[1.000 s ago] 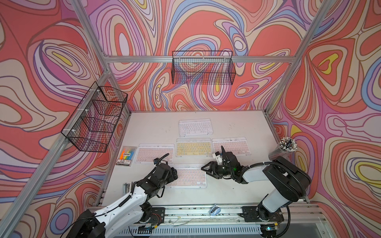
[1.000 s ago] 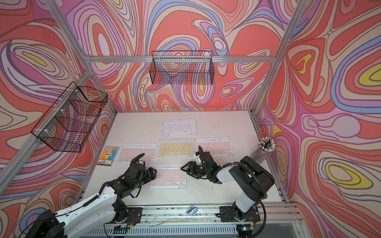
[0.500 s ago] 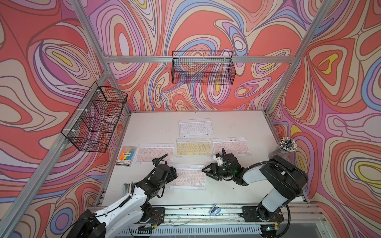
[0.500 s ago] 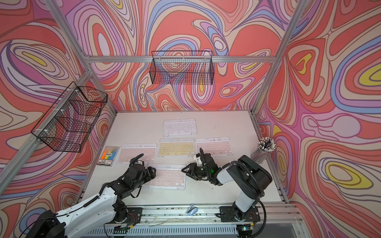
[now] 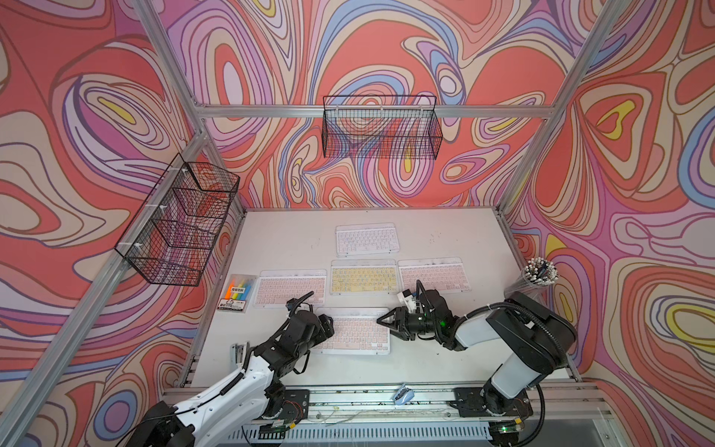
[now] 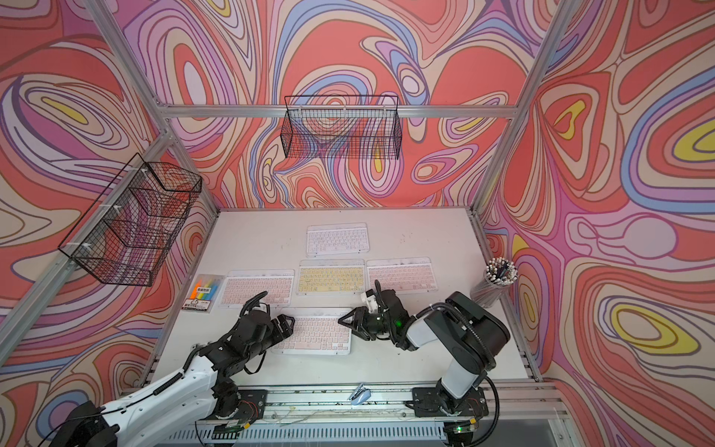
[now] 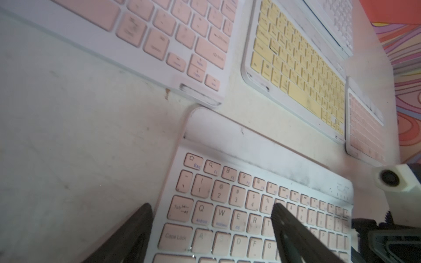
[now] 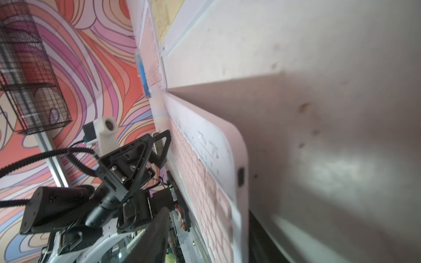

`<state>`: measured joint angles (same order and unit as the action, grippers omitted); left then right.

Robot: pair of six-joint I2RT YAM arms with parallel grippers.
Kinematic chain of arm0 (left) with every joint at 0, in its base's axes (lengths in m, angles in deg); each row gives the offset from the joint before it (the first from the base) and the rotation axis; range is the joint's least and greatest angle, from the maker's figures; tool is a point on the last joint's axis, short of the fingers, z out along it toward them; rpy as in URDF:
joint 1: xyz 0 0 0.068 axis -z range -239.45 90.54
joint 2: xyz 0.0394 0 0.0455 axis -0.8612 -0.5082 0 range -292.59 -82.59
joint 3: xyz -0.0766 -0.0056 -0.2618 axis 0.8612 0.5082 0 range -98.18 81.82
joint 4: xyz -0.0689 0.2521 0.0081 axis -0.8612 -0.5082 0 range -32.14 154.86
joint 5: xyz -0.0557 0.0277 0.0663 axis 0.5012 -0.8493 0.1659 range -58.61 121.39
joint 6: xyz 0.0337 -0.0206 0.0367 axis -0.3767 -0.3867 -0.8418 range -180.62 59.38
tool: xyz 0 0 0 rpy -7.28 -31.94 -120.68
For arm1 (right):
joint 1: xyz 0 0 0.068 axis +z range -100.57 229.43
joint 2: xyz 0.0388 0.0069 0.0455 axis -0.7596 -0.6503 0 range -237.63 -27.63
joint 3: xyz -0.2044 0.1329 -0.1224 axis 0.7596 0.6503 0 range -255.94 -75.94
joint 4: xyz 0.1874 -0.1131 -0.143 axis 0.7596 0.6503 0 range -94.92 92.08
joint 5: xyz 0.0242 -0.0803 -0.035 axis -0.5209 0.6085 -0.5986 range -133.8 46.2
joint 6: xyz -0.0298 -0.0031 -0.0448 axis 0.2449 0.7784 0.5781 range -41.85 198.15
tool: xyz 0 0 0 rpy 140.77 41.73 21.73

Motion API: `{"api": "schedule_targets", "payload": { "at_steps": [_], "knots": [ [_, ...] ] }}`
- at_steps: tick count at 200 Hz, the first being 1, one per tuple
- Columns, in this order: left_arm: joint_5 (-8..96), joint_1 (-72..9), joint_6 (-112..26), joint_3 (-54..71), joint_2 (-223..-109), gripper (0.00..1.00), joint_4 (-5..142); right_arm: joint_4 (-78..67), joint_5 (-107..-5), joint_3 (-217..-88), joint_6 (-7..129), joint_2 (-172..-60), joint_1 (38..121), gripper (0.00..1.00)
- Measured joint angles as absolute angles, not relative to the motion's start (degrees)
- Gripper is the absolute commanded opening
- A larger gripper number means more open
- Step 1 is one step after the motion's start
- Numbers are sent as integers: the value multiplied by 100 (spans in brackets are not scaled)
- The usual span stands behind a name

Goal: Stack the numeric keypads
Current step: Pick up the numeric keypad from the center of the board.

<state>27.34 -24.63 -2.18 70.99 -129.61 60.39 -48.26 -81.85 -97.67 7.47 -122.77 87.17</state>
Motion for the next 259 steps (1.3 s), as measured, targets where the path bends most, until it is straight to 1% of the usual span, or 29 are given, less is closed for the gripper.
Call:
{"api": "schedule_targets", "payload": {
  "at_steps": [32,54,106,116,123,129,141,143,154,166,186,229,233,256,259],
  "knots": [
    [3125,-2454,-109,7110,-12952,85,6130,-4972,-8370,-9787,734,-11957,8780,50],
    [3250,-2452,-56,7112,-12952,85,6150,-4659,-8366,-9879,854,-11721,8780,50],
    [3403,-2452,-32,7112,-12968,85,6179,-2454,-7951,-10473,1709,-10849,8780,49],
    [3431,-2449,-32,7110,-13001,85,6214,-2120,-7857,-10559,1844,-10747,8780,45],
    [3444,-2449,-32,7108,-13031,85,6246,-1809,-7752,-10629,1965,-10672,8780,39],
    [3449,-2447,-32,7106,-13053,85,6275,-1667,-7704,-10653,2008,-10642,8778,36],
    [3464,-2445,-35,7103,-13110,85,6345,-1335,-7570,-10692,2094,-10581,8772,27],
    [3468,-2445,-32,7103,-13123,85,6360,-1278,-7546,-10694,2113,-10574,8765,24],
    [3484,-2445,-32,7101,-13164,85,6417,-1060,-7476,-10696,2137,-10572,8732,20],
    [3495,-2445,-35,7099,-13221,85,6474,-948,-7437,-10683,2129,-10572,8678,21],
    [3508,-2434,-35,7092,-13291,85,6552,-953,-7374,-10613,2067,-10567,8586,24],
    [3505,-2425,-35,7092,-13302,85,6576,-933,-7288,-10480,2046,-10428,8531,23],
    [3503,-2423,-35,7092,-13298,85,6576,-935,-7288,-10478,2046,-10412,8527,21],
    [3505,-2423,-35,7092,-13298,86,6576,-1047,-7293,-10436,2039,-10351,8479,17],
    [3505,-2423,-37,7092,-13298,86,6576,-1077,-7297,-10421,2035,-10351,8474,13]
  ]
}}
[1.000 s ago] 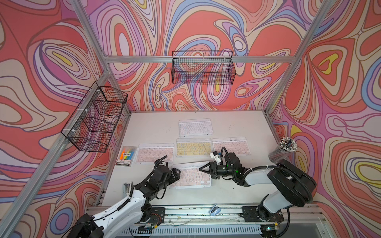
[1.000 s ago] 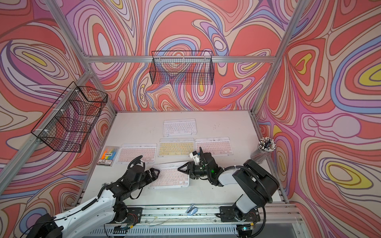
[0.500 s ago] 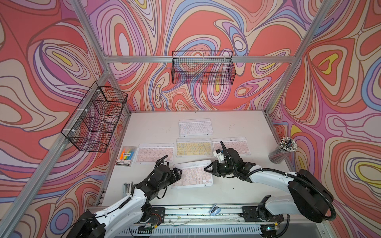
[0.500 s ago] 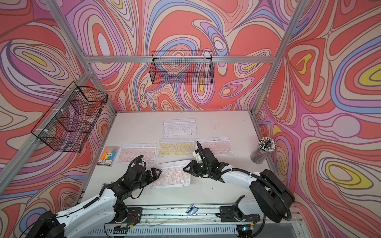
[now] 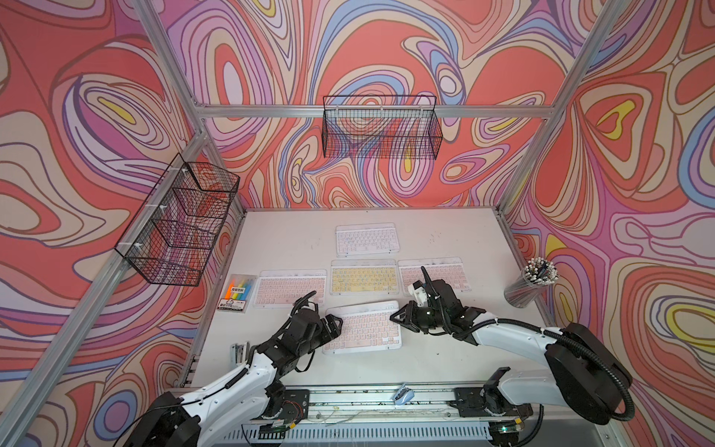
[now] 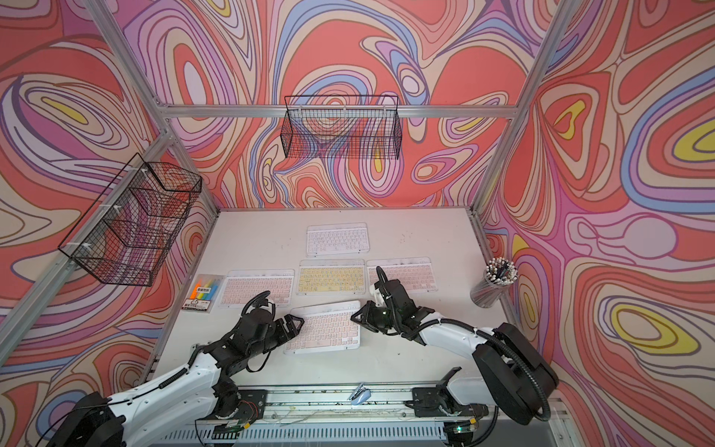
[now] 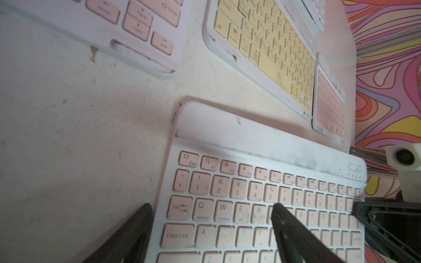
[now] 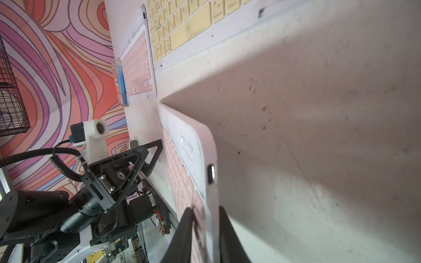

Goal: Stack the numeric keypads
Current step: Pick up the numeric keypad from the center of the board.

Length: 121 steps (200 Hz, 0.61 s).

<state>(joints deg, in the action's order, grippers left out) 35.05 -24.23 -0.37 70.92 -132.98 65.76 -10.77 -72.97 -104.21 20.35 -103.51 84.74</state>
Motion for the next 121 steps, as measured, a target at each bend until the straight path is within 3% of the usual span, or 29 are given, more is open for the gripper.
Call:
{"api": "schedule_targets", "payload": {
  "at_steps": [45,121],
  "knots": [
    [3514,-2425,-120,7001,-13254,89,6373,-1742,-7577,-10364,1875,-10355,8413,0],
    [3792,-2515,-651,6264,-12808,93,4756,-2552,-8012,-10257,1552,-10635,8406,0]
  ]
}}
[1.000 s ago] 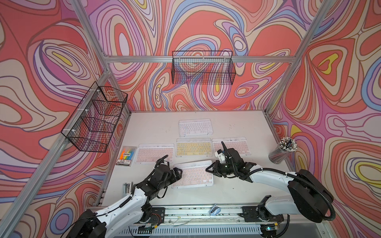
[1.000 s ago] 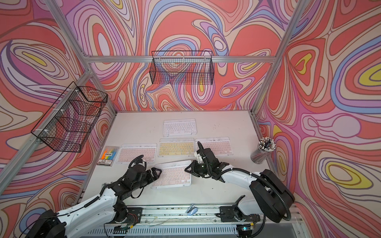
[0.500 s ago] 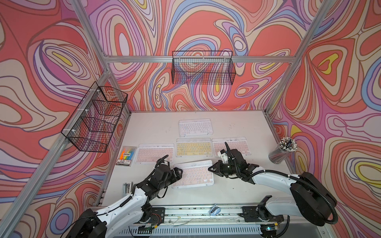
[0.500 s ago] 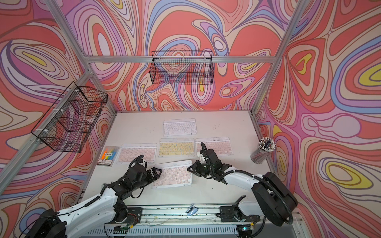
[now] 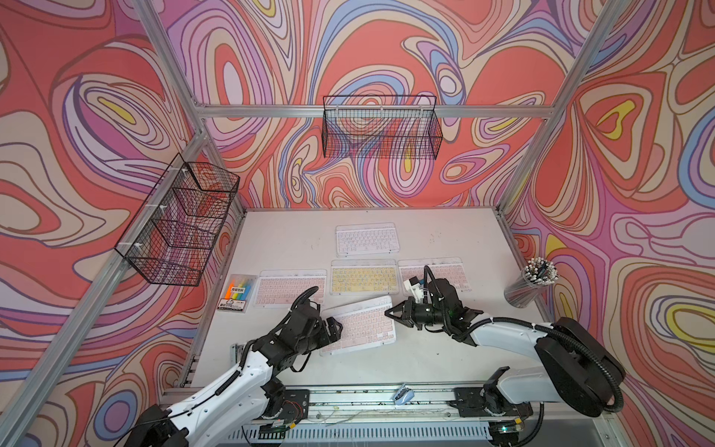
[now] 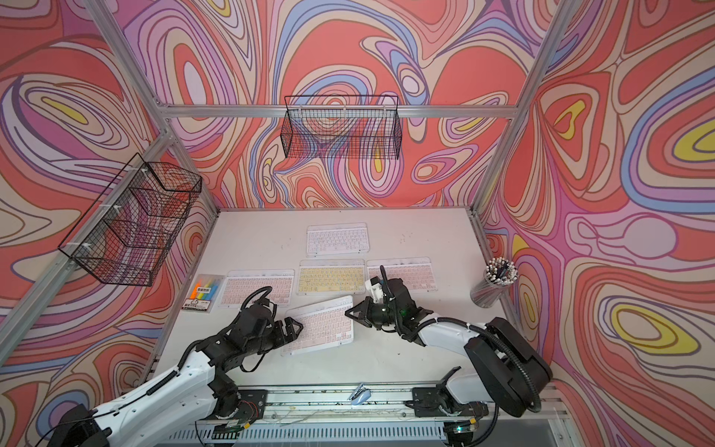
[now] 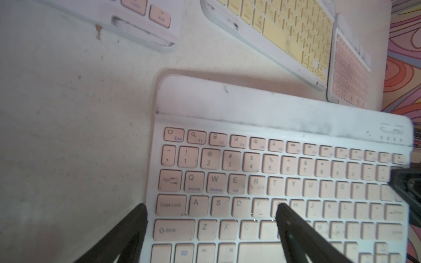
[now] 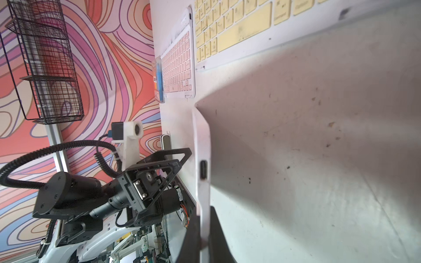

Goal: Stack the numeric keypads
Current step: Pick up the numeric keypad from the center of the board.

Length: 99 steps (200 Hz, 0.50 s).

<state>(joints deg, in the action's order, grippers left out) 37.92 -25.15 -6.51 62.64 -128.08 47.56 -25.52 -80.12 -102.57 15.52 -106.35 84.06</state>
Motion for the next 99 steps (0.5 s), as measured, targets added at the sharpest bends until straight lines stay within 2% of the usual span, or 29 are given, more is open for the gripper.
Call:
{"api": "schedule_targets", "payload": {
  "at_steps": [54,99],
  "knots": [
    [3936,-3046,-1112,5003,-12461,92,3903,-2004,-8110,-10935,1722,-10655,8382,0],
    [4157,-3531,-1307,4669,-12583,92,3586,-1600,-8104,-11516,1923,-10563,8194,0]
  ]
}}
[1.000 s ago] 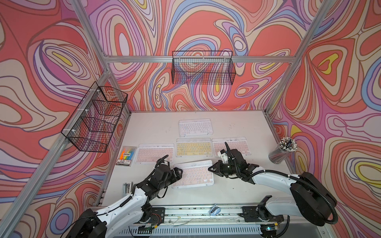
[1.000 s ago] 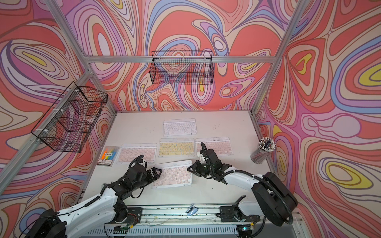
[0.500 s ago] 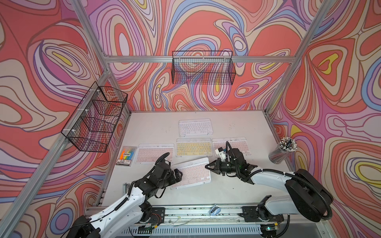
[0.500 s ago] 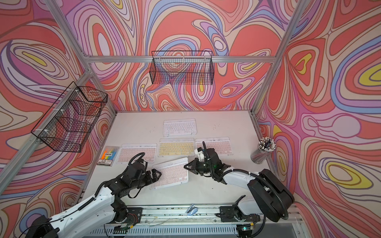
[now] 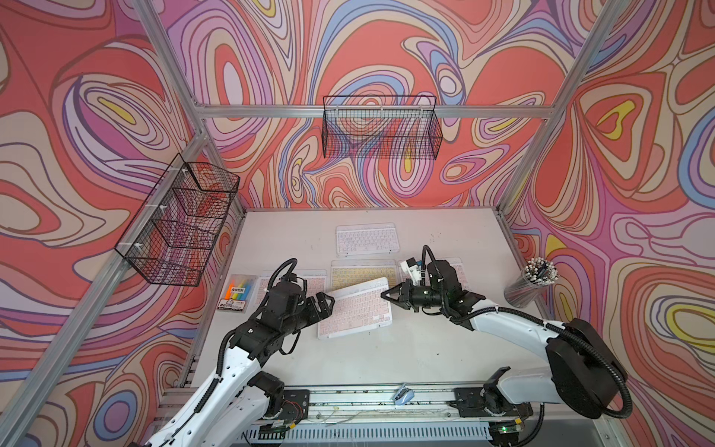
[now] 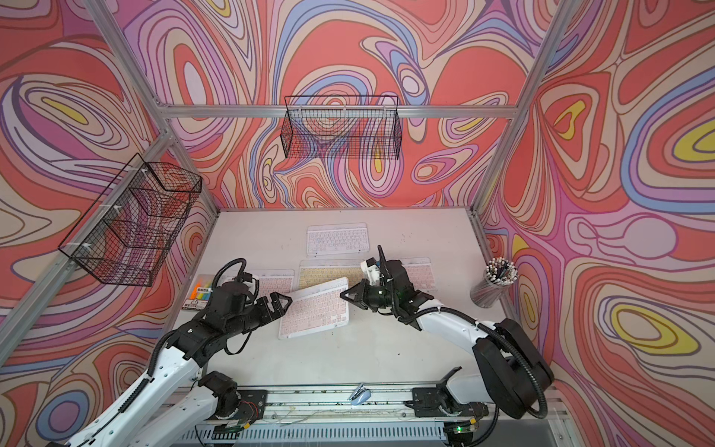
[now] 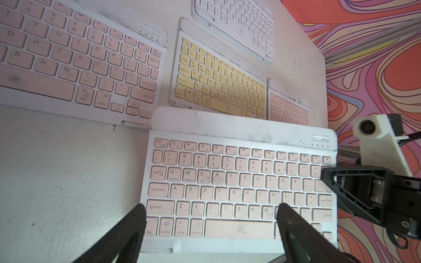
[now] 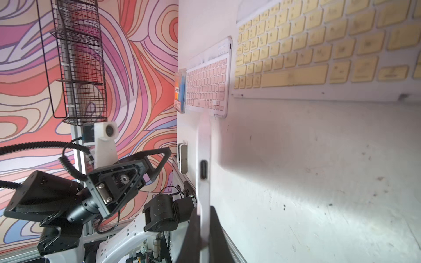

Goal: Stack the numeric keypads
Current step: Pick up the numeric keypad from the center of the board, then place the numeric keypad at the numeric keypad.

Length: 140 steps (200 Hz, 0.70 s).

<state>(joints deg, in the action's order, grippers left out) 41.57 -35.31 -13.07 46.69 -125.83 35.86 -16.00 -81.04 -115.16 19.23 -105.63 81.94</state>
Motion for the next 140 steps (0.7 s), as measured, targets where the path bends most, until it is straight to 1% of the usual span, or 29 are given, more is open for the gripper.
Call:
{"api": "schedule_targets", "payload": {
  "at_steps": [42,68,102,140],
  "knots": [
    [4406,-3750,-1425,4306,-13038,92,3597,-1171,-8049,-12331,2268,-10650,8002,0],
    [4605,-3776,-1551,3982,-13516,92,3665,-915,-7916,-12891,2730,-10917,7707,0],
    [4681,-3776,-1790,3657,-14065,92,3761,-1064,-8211,-13761,2920,-11901,6977,0],
    [4690,-3805,-2087,3125,-14714,91,3897,-1737,-8827,-14624,2598,-13282,6337,0]
  ]
}}
